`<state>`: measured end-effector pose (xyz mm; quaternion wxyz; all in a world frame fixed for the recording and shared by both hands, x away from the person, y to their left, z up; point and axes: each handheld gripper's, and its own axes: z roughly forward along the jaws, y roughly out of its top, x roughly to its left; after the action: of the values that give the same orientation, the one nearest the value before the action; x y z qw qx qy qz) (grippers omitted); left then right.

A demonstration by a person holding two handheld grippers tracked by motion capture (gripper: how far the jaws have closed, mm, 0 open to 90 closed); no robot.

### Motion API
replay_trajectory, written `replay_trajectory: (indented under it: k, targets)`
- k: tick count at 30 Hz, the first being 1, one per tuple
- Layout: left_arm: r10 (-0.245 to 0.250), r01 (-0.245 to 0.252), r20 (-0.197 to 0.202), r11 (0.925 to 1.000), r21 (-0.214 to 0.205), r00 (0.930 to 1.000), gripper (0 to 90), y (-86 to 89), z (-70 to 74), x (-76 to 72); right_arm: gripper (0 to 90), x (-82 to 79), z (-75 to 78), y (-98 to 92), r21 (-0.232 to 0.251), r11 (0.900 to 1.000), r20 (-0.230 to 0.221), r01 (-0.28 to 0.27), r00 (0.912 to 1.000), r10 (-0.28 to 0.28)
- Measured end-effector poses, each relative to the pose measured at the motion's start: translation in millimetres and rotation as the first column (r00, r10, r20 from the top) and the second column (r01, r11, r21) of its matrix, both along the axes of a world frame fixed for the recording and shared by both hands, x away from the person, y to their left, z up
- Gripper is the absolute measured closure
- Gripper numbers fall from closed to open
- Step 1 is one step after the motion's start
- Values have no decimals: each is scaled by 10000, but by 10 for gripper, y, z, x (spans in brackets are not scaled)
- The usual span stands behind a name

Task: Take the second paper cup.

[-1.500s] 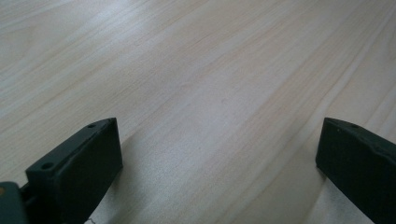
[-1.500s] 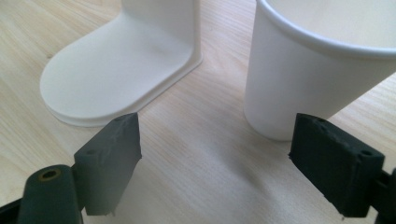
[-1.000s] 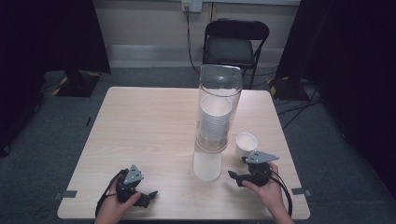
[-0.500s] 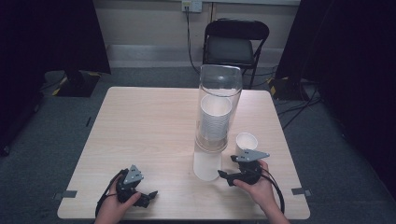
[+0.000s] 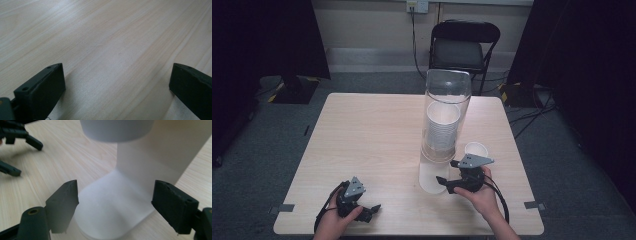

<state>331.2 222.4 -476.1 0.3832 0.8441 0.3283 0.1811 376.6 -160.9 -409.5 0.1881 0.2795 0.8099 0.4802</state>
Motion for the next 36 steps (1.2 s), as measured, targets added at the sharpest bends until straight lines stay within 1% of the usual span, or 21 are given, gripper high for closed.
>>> replay_trajectory:
  k: [5, 6, 7, 9, 12, 13, 14, 16, 18, 21, 23, 24, 26, 28, 29, 30, 31, 36]
  targets:
    - [-8, 8, -2, 10000, -4, 10000, 0, 0, 0, 0, 210, 13, 71, 42, 239, 9997, 107, -56, 9999, 54]
    - [-4, 4, -5, 10000, -2, 10000, 0, 0, 0, 0, 210, 16, 101, 55, 270, 9996, 186, -56, 9998, 51]
    - [-10, 10, -11, 10000, -2, 10000, 0, 0, 0, 0, 214, 23, 150, 74, 506, 9987, 280, -109, 9996, 95]
    - [-5, 5, -7, 10000, -2, 10000, 0, 0, 0, 0, 215, 27, 169, 79, 554, 9984, 317, -107, 9995, 89]
    - [-2, 2, -4, 10000, -3, 10000, 0, 0, 0, 0, 216, 37, 243, 113, 743, 9971, 520, -170, 9986, 132]
    - [-7, 7, -2, 10000, -4, 10000, 0, 0, 0, 0, 221, 50, 276, 134, 881, 9959, 612, -183, 9980, 129]
    - [-7, 7, -2, 10000, -4, 10000, 0, 0, 0, 0, 221, 50, 276, 134, 881, 9959, 612, -183, 9980, 129]
    - [-10, 10, -2, 10000, -3, 10000, 0, 0, 0, 0, 221, 69, 298, 152, 1038, 9944, 654, -192, 9978, 124]
    - [-9, 9, -11, 10000, -2, 10000, 0, 0, 0, 0, 224, 83, 318, 178, 1035, 9944, 709, -205, 9974, 131]
    - [-8, 8, -11, 10000, -6, 10000, 0, 0, 0, 0, 235, 110, 341, 231, 1151, 9930, 982, -281, 9950, 168]
    - [-9, 9, -10, 10000, -3, 10000, 0, 0, 0, 0, 235, 115, 341, 240, 1169, 9926, 1049, -322, 9943, 199]
    - [-25, 25, -5, 10000, 10, 10000, 0, 1, 1, 1, 256, 124, 336, 263, 1094, 9938, 1236, -207, 9923, 71]
    - [-7, 7, -1, 10000, -2, 10000, 0, 1, 0, 0, 259, 129, 332, 265, 1166, 9930, 1281, -202, 9917, 52]
    - [-29, 29, 0, 10000, 14, 10000, 0, 2, 1, 2, 296, 138, 320, 264, 1295, 9915, 1378, -128, 9904, -52]
    - [-29, 29, 0, 10000, 14, 10000, 0, 2, 1, 2, 296, 138, 320, 264, 1295, 9915, 1378, -128, 9904, -52]
    - [-3, 3, -7, 10000, -5, 10000, 0, 0, 0, 0, 318, 140, 316, 265, 1313, 9913, 1406, -133, 9901, -54]
    - [-3, 3, -5, 10000, -2, 10000, 0, 0, 0, 0, 333, 137, 308, 265, 1162, 9932, 1551, -53, 9878, -129]
    - [-11, 11, -10, 10000, 1, 10000, 0, 1, 0, 0, 344, 129, 287, 263, 1251, 9921, 1623, -85, 9867, -120]
